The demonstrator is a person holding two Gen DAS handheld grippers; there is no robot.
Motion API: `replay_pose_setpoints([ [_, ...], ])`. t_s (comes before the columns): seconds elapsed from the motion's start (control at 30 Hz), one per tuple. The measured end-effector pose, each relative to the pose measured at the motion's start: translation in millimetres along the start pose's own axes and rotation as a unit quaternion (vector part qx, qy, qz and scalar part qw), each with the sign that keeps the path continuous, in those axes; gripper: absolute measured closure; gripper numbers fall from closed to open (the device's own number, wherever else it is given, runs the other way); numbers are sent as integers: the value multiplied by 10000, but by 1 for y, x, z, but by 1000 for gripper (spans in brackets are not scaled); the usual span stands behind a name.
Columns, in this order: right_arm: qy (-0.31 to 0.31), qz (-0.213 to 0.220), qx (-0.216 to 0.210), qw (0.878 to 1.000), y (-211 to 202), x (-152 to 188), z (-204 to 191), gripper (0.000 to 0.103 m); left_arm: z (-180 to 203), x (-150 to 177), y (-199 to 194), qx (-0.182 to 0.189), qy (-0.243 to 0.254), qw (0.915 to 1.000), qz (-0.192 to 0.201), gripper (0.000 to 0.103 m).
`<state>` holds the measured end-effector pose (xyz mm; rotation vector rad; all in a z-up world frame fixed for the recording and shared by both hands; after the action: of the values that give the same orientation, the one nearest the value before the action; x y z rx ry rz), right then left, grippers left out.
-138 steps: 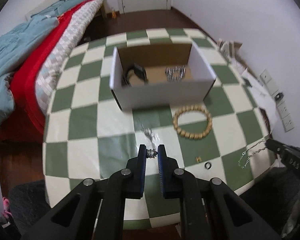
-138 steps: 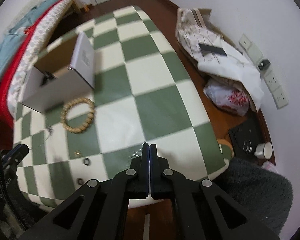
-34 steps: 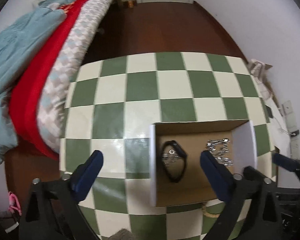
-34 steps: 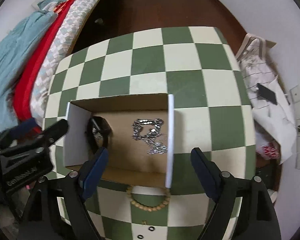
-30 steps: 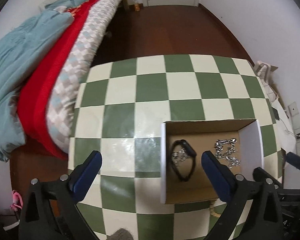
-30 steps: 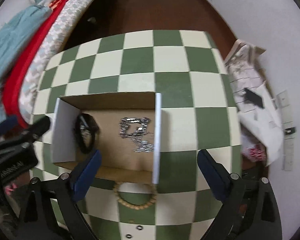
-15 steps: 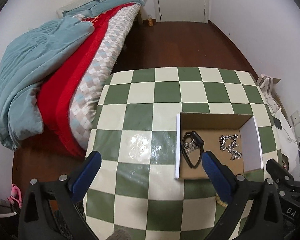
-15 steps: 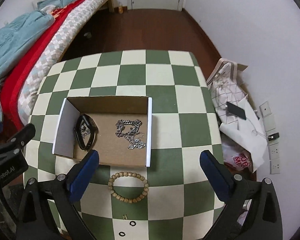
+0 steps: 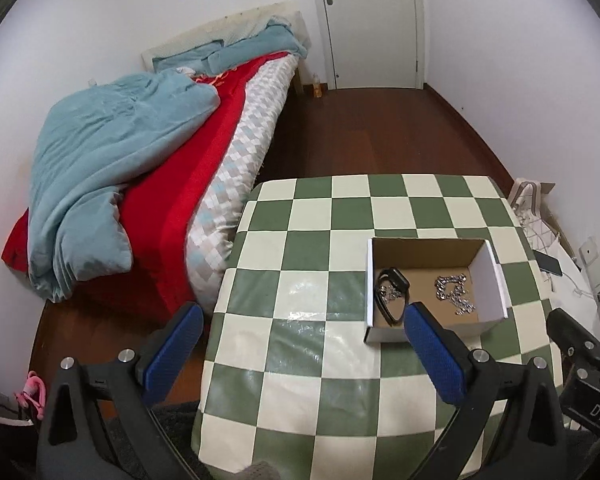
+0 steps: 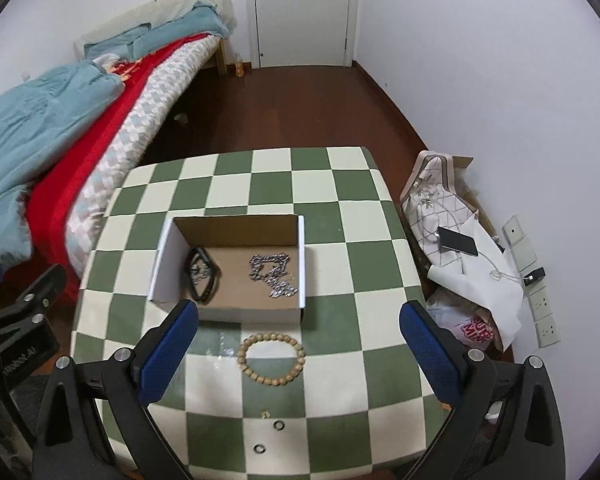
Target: Organize jewelry
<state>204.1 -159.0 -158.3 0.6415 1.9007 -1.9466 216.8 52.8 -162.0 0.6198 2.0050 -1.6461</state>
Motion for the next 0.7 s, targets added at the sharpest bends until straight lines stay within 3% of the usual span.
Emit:
replay_pose_setpoints([
  [0.17,176,-326,-167,9992,-1,34,7,1,9,31,-4,-16,98,9999,-128,0],
  [0.27,242,-628,-162,9976,11,62,20,3,25,66,7,40,314,9985,-449,1],
  [0.33,264,-865,-203,9957,22,88,28,15,37,88,17,70,473,9970,-615,0],
  [0.4,260,-1092,-368,9930,39,114,31,36,45,110,28,20,609,9950,-795,0],
  [0.47,276,-1300,-605,9893,53,136,30,48,47,127,39,-100,642,9938,-907,0],
  [0.6,194,-1540,-870,9841,80,170,22,51,43,151,59,-243,580,9918,-1117,0],
  [0.7,49,-1551,-828,9844,97,183,16,51,40,158,70,-317,535,9910,-1183,0],
])
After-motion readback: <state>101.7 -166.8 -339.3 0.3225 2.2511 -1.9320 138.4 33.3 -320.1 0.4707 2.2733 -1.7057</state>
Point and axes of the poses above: each gripper's, at about its wrist camera, not at the fingertips, and y roughly the way its jaws point, z to its right, x to its underside, the point moved 9 cm from there along y, roughly the way its jaws point, and after that the axes turned 3 degrees about y, right-handed, at the moved point
